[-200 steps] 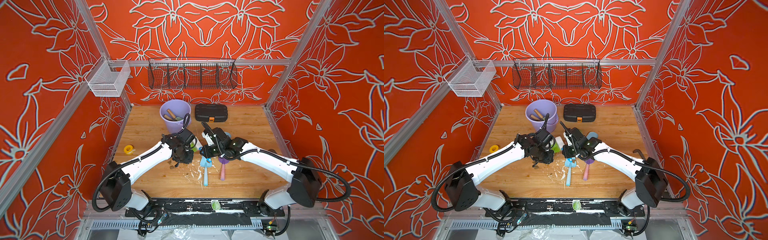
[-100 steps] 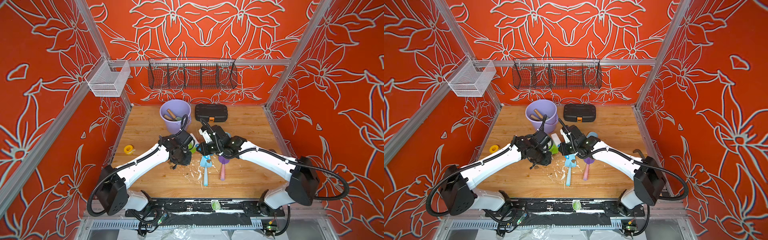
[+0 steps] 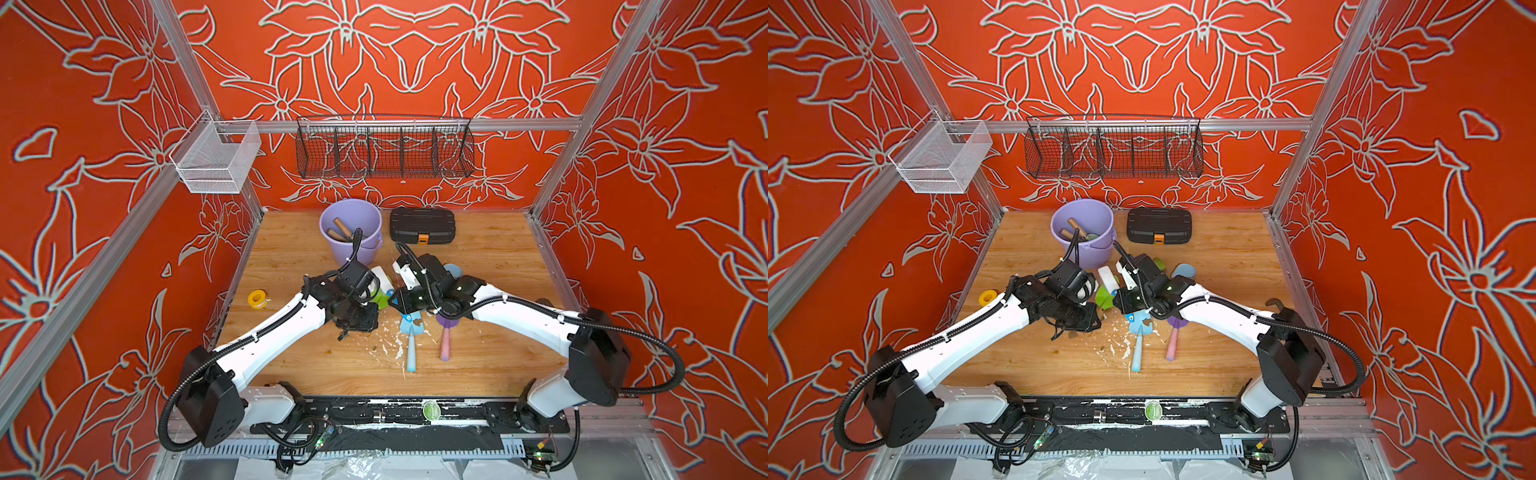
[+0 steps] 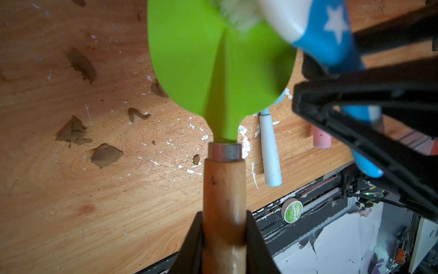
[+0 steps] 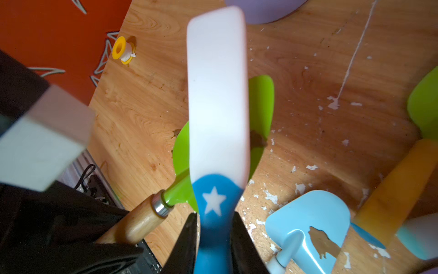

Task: Brush the soil off the hand trowel and place it into the bucket
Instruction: Brush off the soil from the hand trowel.

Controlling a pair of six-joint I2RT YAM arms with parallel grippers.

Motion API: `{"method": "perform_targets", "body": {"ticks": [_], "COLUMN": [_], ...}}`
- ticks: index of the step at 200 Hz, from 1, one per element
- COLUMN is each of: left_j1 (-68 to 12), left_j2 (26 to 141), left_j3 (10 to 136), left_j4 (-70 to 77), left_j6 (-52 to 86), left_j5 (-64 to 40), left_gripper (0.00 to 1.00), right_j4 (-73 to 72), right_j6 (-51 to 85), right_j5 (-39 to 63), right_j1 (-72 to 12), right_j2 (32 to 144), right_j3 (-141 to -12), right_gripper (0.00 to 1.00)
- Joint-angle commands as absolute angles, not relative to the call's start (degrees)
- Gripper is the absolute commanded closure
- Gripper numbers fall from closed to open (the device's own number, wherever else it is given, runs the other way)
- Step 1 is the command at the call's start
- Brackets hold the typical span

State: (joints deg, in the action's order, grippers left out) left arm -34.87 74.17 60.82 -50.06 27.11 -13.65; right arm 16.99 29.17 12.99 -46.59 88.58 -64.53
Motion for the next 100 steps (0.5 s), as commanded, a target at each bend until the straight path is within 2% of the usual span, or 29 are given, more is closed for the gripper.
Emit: {"method": "perform_targets", "body": {"ticks": [1,41,100], "left_j1": [-34.6,-34.5,-34.3], "left_j2": [72.3,72.6,72.9], "left_j3": [60.5,59.8,60.2], "left_j4": [-50.0,-50.6,-52.9], "left_j6": [27.9,28.3,28.3], "left_j5": [-14.2,-13.2,-9.5], "left_gripper": [1.00,1.00,1.00], "right_j4": [20.7,21.0,16.7], "right_j6": [27.5,27.3,28.8], "right_j5": [5.3,4.3,15.9], "right_j1": [-44.9,-44.1,-44.1], "right_j2": [87.8,86.9,85.4], "right_j3": [-65.1,-65.9,-65.1], "right_gripper": [1.00,1.00,1.00]}}
